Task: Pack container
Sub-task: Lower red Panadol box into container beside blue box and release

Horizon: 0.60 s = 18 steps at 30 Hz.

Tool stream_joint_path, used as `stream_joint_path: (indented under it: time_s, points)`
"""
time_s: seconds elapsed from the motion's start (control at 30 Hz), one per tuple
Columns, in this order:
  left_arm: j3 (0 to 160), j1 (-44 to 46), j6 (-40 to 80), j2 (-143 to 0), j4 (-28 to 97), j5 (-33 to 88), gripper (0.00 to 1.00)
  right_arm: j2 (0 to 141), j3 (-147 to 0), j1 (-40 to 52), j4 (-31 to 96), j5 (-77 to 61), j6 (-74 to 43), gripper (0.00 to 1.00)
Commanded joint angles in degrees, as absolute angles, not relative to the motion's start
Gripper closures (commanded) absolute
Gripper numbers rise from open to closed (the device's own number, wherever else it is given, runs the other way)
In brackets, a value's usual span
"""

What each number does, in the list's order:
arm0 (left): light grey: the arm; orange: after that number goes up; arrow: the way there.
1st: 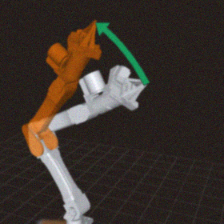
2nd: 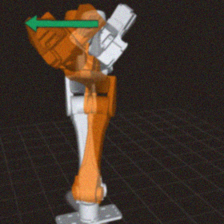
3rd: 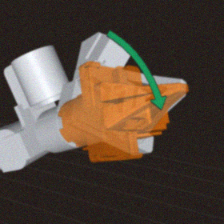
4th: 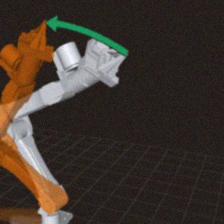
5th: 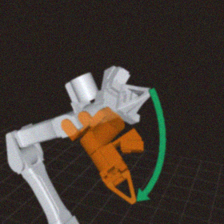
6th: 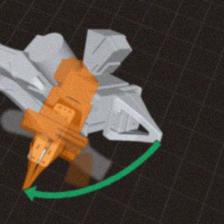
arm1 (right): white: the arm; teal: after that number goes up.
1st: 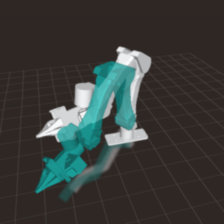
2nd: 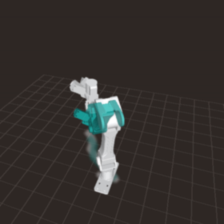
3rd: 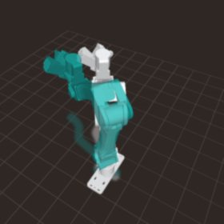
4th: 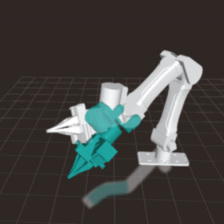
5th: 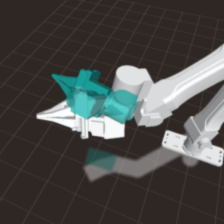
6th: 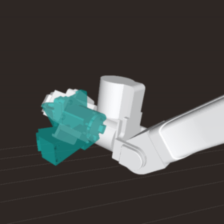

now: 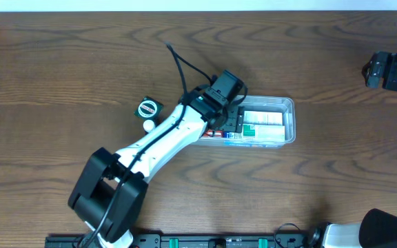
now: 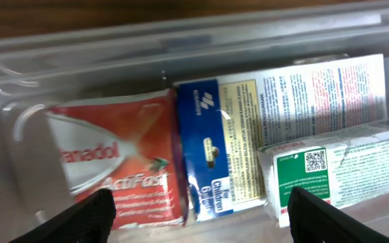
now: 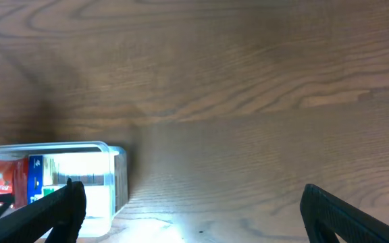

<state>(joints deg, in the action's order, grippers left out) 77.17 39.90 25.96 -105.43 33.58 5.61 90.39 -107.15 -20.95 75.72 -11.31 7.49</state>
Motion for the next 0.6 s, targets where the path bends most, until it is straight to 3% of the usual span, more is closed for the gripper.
stream_joint_path:
  time_s: [0.0,0.57]
  points:
    - [77.14,40.29,27.11,-108.38,33.34,5.34,0.18,90.67,-107.33,-21.37,75.85,-11.35,6.68,0.01]
    - [77.17,40.36,28.40,-111.22,30.06,7.42,0.17,90.65,-107.33,-21.37,75.85,-11.35,6.68,0.01]
